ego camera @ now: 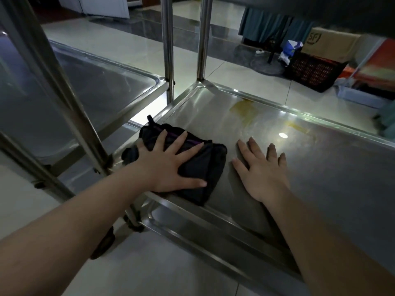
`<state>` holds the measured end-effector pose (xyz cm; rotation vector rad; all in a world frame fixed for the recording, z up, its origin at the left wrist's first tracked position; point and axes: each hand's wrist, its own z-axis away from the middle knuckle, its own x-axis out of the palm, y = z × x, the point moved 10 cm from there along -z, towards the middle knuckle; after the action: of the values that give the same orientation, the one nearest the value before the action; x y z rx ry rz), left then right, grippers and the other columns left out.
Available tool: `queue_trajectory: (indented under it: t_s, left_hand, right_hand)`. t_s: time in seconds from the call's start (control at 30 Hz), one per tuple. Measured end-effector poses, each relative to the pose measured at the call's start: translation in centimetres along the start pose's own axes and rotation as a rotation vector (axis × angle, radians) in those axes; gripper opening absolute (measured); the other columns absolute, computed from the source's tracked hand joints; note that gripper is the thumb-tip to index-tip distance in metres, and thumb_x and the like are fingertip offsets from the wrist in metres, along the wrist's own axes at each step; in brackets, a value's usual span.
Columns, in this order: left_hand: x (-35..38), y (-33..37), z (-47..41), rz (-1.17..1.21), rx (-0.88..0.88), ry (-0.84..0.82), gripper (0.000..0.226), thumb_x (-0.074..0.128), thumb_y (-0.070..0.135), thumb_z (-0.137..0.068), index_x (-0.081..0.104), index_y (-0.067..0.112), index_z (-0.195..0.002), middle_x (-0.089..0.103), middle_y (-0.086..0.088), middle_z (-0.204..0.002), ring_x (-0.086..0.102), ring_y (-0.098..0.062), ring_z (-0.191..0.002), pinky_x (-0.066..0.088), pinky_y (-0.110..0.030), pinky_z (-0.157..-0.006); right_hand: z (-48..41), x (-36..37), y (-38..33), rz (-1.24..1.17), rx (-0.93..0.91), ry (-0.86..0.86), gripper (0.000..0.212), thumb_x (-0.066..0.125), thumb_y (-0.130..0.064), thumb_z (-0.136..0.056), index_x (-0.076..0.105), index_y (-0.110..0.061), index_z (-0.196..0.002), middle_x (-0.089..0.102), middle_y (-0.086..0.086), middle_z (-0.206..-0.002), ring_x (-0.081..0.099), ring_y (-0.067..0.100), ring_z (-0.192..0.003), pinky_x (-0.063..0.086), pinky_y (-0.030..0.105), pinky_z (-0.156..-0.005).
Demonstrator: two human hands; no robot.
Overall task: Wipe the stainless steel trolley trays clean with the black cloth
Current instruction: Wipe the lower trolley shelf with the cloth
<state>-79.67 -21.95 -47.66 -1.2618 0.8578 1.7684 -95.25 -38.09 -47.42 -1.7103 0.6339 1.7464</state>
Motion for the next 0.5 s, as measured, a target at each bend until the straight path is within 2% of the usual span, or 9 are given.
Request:
queue_trajectory:
  t_s: [0.13,0.3,0.5]
  left_hand:
    - [0.6,-0.7,0.9,0.013,-0.027,-0.005,0.098,0.007,0.108,-0.041,-0.031,0.073,-0.124,-0.031,0.020,-0.155,-0.028,-0.036,-0.144,-0.011,-0.078,-0.099]
    - [-3.0,1.4,-8.5,0.034,-0.037,0.044,0.103,0.016,0.106,-0.048,-0.015,0.067,-0.137,-0.019,0.014,-0.161,-0.021,-0.042,-0.145,-0.010,-0.082,-0.096]
    - [-6.3,3.2,-15.5,0.035,0.034,0.053,0.101,0.025,0.103,-0.053,-0.005,0.066,-0.141,-0.012,0.016,-0.163,-0.015,-0.039,-0.147,-0.011,-0.080,-0.099]
  right_hand:
    - [0.2,0.1,-0.2,0.014,-0.008,-0.004,0.064,0.003,-0.068,-0.093,-0.008,-0.047,-0.152,-0.010,-0.013,-0.163,-0.011,0.035,-0.149,-0.008,0.054,-0.119]
    - [0.1,0.2,-0.2,0.030,-0.006,0.004,0.064,0.002,-0.067,-0.093,-0.009,-0.045,-0.152,-0.010,-0.013,-0.163,-0.010,0.035,-0.149,-0.005,0.054,-0.119]
    - [0.0,0.0,0.3,-0.001,0.027,0.035,0.073,0.004,-0.071,-0.090,-0.012,-0.039,-0.154,-0.011,-0.015,-0.163,-0.010,0.030,-0.150,-0.005,0.051,-0.120]
